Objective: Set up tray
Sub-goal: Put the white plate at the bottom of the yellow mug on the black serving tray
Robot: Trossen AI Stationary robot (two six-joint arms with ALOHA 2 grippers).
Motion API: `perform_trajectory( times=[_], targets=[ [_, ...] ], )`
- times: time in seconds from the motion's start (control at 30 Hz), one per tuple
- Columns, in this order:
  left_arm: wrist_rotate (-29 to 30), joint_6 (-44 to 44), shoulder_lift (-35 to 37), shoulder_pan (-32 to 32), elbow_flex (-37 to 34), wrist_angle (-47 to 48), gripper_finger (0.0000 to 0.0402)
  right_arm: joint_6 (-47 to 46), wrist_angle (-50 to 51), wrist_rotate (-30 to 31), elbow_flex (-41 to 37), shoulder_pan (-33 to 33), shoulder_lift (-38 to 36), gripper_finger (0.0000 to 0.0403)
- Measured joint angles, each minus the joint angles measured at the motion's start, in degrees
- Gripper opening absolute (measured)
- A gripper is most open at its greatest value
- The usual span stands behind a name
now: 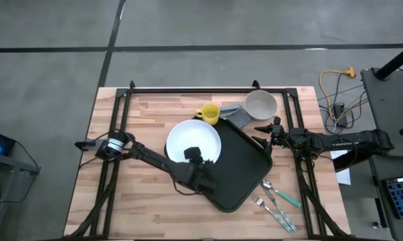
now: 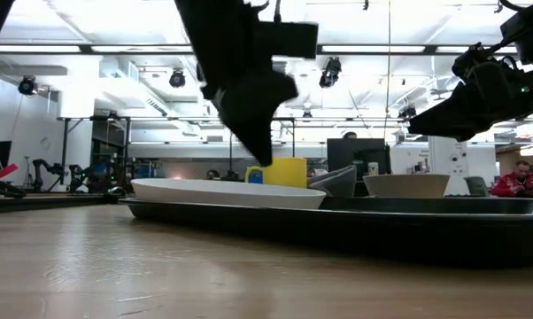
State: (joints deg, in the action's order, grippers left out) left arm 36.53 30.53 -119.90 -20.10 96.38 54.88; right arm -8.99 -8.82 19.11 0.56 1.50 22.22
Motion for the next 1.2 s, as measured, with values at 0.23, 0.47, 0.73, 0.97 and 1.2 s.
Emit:
perform_trajectory(
  times=[0.23,0.47,0.73,0.97,1.2],
  targets=[
    [-1.0,0.1,2.9,3.9,-1.1,-0.1,0.0136,0.0,0.0,0.0,0.0,0.0,0.0,0.0208],
    [-7.6,0.1,4.1,10.9,-4.2,-0.7,0.0136,0.0,0.0,0.0,0.0,0.0,0.0,0.0208],
    [-12.8,-0.9,6.6,17.2,-8.9,-0.7,0.0136,0.0,0.0,0.0,0.0,0.0,0.0,0.0208],
    [-14.7,-0.9,14.4,19.2,-18.2,-8.2,0.0136,0.0,0.0,0.0,0.0,0.0,0.0,0.0208],
    [-20.3,0.4,22.6,21.6,-33.2,-24.0,0.0136,0.0,0.0,0.0,0.0,0.0,0.0,0.0208]
  ],
)
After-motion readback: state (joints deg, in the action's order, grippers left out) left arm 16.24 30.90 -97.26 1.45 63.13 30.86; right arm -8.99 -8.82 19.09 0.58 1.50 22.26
